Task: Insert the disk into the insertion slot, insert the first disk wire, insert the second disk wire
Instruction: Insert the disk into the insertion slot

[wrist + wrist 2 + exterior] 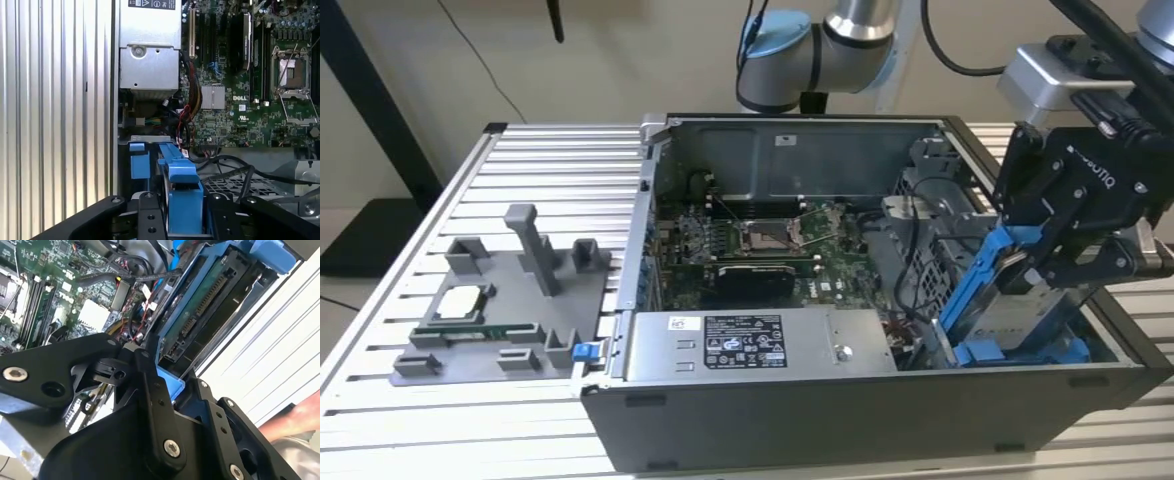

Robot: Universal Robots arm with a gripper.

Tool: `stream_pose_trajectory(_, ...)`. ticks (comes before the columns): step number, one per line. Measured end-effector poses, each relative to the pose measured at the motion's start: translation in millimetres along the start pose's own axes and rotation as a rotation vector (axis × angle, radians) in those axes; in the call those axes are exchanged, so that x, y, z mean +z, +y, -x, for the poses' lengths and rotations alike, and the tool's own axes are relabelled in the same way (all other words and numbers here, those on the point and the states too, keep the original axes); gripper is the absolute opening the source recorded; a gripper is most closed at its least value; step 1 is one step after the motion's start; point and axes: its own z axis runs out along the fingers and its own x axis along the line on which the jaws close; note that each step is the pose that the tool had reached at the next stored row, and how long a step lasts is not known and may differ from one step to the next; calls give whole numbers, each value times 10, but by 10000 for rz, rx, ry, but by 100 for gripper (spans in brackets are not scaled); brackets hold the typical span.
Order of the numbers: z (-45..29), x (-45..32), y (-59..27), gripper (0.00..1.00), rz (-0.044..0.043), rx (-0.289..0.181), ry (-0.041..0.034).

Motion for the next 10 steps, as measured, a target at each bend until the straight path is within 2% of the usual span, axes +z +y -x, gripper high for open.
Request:
stream_pose_trajectory(4,-3,-1,0,0,1,-1,1)
stream_pose_trajectory(5,-3,-1,0,100,2,-1,1)
stream_pose_trajectory(8,-3,-10,0,100,-1,-2,-9)
stream_pose_trajectory(10,2,-55,3,100,0,-2,-13)
